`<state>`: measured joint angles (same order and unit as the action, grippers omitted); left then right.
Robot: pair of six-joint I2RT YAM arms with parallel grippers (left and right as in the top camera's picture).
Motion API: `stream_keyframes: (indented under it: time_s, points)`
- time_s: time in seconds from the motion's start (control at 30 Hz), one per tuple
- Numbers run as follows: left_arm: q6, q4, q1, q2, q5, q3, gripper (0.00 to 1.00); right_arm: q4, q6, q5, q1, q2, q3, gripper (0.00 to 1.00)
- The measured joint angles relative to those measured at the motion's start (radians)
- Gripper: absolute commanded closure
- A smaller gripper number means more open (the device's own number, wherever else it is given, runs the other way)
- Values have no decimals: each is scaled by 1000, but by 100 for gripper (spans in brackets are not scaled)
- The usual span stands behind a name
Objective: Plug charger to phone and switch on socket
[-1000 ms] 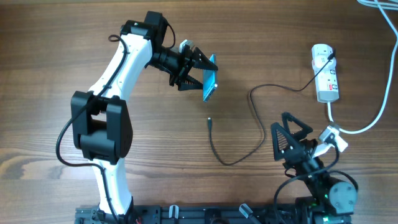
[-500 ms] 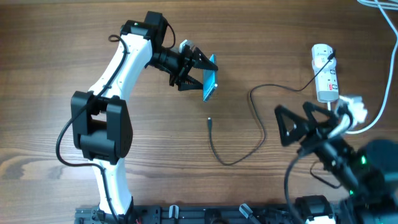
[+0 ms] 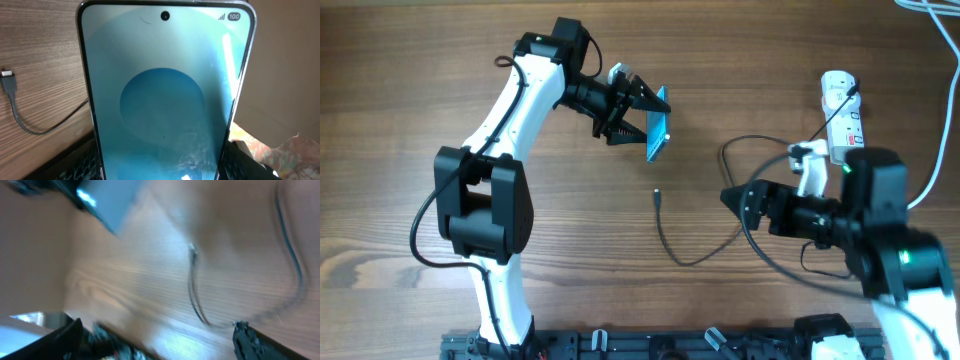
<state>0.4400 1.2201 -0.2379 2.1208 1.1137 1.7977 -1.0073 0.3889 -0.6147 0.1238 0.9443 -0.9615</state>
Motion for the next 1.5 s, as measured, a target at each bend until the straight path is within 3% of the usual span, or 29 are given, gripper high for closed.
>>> stream_keyframes:
  time_s: [0.1, 0.2, 0.4, 0.57, 0.83, 0.93, 1.17, 1.5]
  points:
    - [19, -27, 0, 0, 3, 0, 37, -122, -32, 112, 59, 119, -100, 1]
    - [31, -32, 0, 0, 3, 0, 37, -129, -34, 165, 113, 194, -173, 0]
    - [81, -37, 0, 0, 13, 0, 37, 188, 81, 37, 165, 220, -205, 0]
    - [135, -65, 0, 0, 21, 0, 38, 301, 155, 45, 233, 222, -212, 4]
    - [244, -145, 0, 0, 25, 0, 39, 323, 358, 404, 497, 368, -213, 9]
    - [256, -148, 0, 0, 19, 0, 39, 373, 416, 501, 516, 421, -213, 14]
    - [315, -150, 0, 0, -31, 0, 39, 464, 496, 678, 516, 461, -213, 38]
    - [386, -197, -16, 0, -83, 0, 38, 523, 500, 722, 516, 516, -213, 40]
